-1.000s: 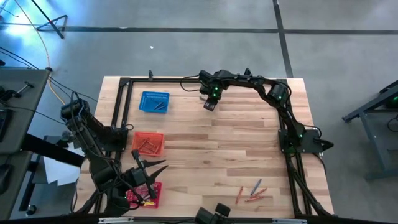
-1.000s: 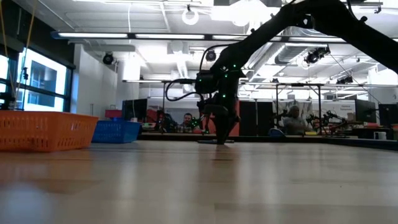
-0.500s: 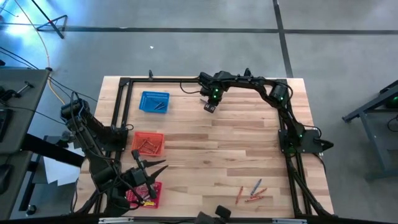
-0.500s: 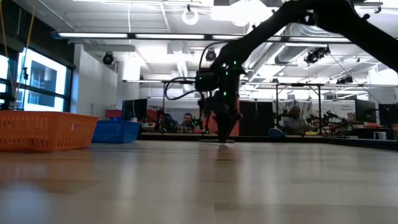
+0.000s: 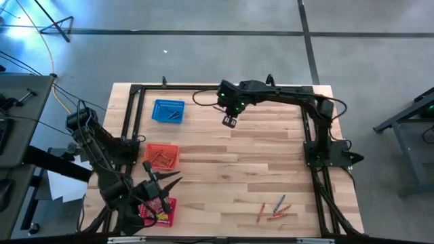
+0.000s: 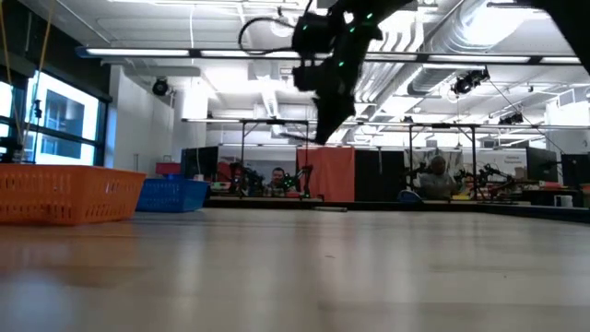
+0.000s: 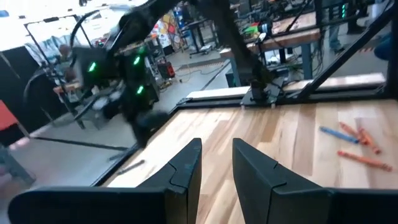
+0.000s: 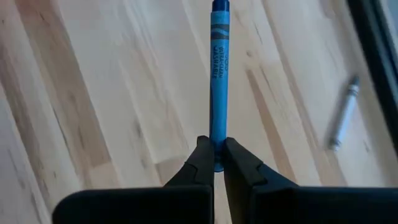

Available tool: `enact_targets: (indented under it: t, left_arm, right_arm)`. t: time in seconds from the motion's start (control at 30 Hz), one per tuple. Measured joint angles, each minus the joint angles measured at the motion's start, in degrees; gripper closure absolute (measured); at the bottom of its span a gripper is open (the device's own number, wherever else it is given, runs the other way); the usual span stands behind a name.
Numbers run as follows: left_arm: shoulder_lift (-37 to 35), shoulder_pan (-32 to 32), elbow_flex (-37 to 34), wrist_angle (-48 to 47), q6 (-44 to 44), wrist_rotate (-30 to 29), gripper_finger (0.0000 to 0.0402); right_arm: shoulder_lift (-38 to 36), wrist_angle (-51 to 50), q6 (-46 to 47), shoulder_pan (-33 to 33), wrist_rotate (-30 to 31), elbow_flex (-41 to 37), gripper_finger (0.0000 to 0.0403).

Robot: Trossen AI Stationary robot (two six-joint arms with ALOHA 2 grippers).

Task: Sort crayons
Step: Put the blue crayon into the blue bin

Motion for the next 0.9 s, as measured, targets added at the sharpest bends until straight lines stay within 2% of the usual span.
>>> enact_targets:
  t: [0.2, 0.33, 0.43, 0.6, 0.77, 0.9]
  left_arm:
    - [0.00, 1.52, -2.56, -16.96, -25.11, 0.35, 0.0326]
    - [0.00, 5.67, -7.75, -16.93, -35.68, 0.38, 0.0326]
    - [0.07, 9.47, -8.95, -14.75, -38.18, 0.32, 0.0326]
    - [0.04, 15.59, -8.90, -5.45, -27.59, 0.74, 0.0326]
    - [0.04, 21.08, -8.90, 9.74, -8.71, 6.97, 0.0326]
    - [0.04, 23.60, -8.90, 22.03, 8.03, 8.69, 0.0326]
  right_arm:
    - [-12.49, 4.05, 5.87, 3.34, 2.51, -13.30, 0.0402]
    - [-22.89, 10.14, 12.17, 6.52, 4.42, -25.14, 0.0402]
    - [-29.93, 17.12, 17.26, 10.23, 5.73, -33.25, 0.0402]
    - [-37.89, 35.48, 23.56, 17.07, 6.20, -43.18, 0.0402]
    - [-38.69, 52.67, 23.37, 22.68, 6.28, -48.07, 0.0402]
    - [-38.67, 58.41, 21.86, 26.03, 10.19, -50.44, 0.0402]
